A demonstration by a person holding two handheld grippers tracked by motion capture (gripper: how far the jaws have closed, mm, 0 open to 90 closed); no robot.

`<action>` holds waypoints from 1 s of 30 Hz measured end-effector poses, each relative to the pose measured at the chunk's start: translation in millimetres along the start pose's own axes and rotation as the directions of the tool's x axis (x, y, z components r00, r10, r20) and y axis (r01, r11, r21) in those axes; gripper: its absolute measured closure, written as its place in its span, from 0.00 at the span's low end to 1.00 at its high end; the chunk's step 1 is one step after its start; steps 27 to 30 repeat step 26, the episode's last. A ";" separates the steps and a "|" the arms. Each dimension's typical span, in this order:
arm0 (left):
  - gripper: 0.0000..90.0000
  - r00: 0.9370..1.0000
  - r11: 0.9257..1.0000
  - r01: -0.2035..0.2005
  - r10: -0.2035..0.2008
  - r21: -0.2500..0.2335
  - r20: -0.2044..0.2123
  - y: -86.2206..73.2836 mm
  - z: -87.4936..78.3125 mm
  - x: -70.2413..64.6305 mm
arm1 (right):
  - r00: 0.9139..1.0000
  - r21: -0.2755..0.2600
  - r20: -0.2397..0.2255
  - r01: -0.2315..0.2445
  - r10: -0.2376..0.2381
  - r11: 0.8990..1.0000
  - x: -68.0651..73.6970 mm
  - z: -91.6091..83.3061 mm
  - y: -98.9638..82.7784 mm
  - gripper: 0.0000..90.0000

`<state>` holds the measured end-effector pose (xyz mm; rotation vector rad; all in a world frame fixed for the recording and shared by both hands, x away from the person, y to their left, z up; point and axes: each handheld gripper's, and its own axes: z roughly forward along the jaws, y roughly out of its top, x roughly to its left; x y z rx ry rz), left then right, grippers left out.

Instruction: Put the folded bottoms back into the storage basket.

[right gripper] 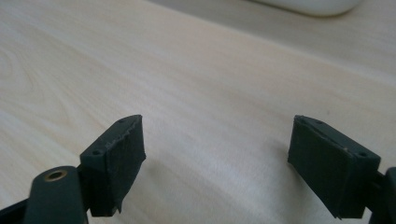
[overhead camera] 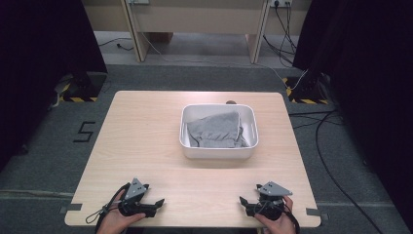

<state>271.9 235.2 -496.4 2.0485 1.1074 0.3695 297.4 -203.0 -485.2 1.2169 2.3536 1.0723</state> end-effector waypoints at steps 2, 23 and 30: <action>0.19 0.999 1.000 -0.026 0.026 0.004 -0.022 -2.3 -1.1 -1.4 | 0.999 -0.008 0.014 0.031 -0.031 0.999 1.9 1.3 -4.3 0.20; 0.13 1.000 1.000 -0.018 0.017 -0.023 -0.025 -7.9 -1.1 -3.7 | 0.998 -0.054 0.030 0.065 -0.064 0.996 9.4 2.5 -13.3 0.15; 0.13 1.000 1.000 -0.018 0.017 -0.023 -0.025 -7.9 -1.1 -3.7 | 0.997 -0.054 0.030 0.066 -0.064 0.996 9.4 2.5 -13.3 0.15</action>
